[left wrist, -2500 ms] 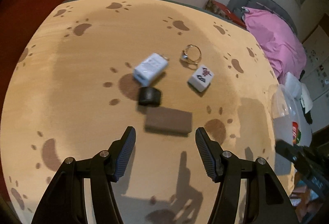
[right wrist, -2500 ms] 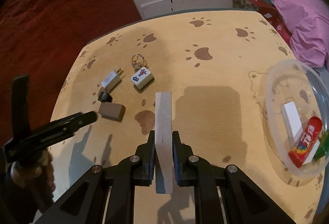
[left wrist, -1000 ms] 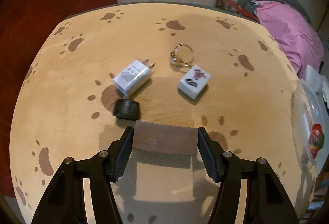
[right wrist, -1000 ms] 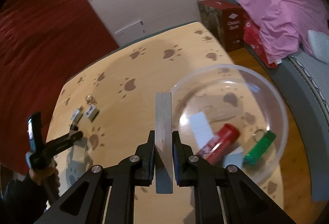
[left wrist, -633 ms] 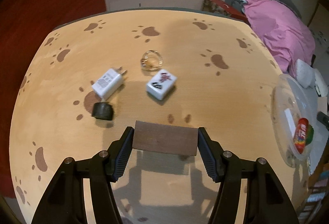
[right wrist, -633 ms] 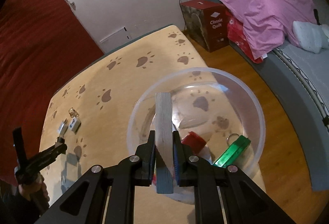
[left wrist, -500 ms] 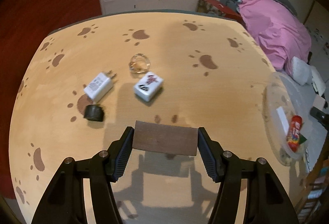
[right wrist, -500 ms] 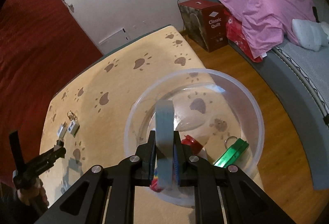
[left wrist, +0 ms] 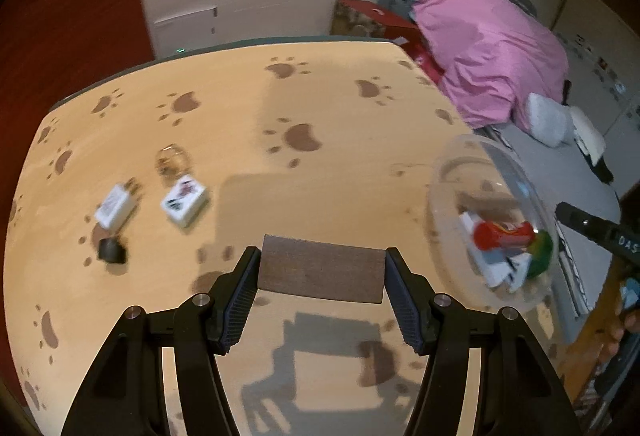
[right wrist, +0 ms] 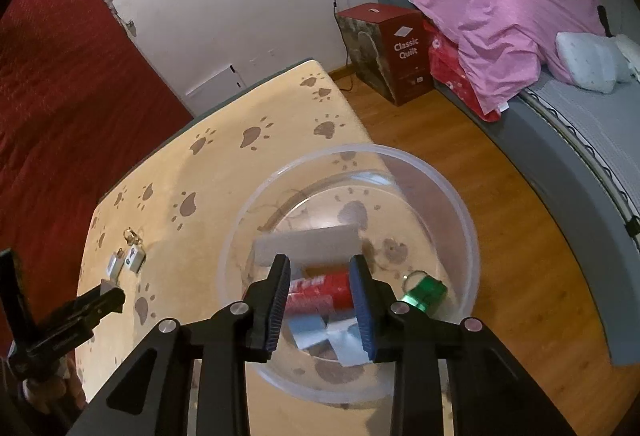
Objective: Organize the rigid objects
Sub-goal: 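Lower the wooden stick into the bowl and open the right tool, then lower the brown block into the bowl and open the left tool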
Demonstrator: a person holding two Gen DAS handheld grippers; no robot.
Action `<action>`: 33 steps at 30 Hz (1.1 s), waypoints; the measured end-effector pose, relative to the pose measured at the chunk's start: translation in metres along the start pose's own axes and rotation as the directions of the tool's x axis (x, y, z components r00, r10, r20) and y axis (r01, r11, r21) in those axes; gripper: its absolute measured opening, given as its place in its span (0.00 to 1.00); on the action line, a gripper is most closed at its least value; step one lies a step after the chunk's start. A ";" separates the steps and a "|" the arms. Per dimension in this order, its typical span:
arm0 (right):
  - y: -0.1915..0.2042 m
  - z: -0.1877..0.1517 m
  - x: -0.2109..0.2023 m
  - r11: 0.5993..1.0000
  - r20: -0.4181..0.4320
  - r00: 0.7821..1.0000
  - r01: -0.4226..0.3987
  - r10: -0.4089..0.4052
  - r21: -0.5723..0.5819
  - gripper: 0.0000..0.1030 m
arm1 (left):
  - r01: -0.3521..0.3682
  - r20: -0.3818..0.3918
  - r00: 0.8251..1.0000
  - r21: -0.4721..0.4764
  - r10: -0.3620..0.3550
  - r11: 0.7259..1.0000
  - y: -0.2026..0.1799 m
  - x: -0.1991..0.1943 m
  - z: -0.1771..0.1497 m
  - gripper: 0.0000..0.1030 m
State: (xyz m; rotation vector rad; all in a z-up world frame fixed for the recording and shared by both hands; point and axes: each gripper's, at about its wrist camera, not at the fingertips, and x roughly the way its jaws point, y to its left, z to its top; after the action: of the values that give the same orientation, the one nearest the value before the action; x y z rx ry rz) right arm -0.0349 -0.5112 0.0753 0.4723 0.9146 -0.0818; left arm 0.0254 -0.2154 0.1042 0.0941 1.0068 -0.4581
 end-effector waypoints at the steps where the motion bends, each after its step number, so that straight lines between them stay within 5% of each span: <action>1: -0.002 -0.001 -0.002 1.000 0.002 1.000 0.001 -0.001 0.001 0.36 | 0.009 0.000 1.000 0.011 -0.009 1.000 -0.007 0.001 0.001 0.60; 11: -0.014 -0.009 -0.014 1.000 0.015 1.000 0.014 -0.014 -0.002 0.73 | 0.098 -0.015 0.995 0.108 -0.097 0.989 -0.072 0.007 0.011 0.60; 24: -0.025 -0.016 -0.021 0.999 0.010 0.999 0.034 -0.033 -0.020 0.76 | 0.177 -0.062 0.984 0.192 -0.169 0.965 -0.126 0.023 0.013 0.62; 27: -0.026 -0.016 -0.021 0.999 0.012 0.999 0.036 -0.035 -0.020 0.76 | 0.182 -0.063 0.983 0.199 -0.172 0.963 -0.130 0.024 0.014 0.75; 33: -0.023 -0.015 -0.020 0.999 0.011 0.999 0.033 -0.033 -0.027 0.76 | 0.166 -0.051 0.986 0.196 -0.159 0.966 -0.127 0.023 0.012 0.77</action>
State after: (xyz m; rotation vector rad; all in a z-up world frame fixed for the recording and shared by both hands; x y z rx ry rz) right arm -0.0645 -0.5281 0.0749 0.4310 0.9120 -0.1020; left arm -0.0068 -0.3407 0.1084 0.2015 1.0053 -0.7095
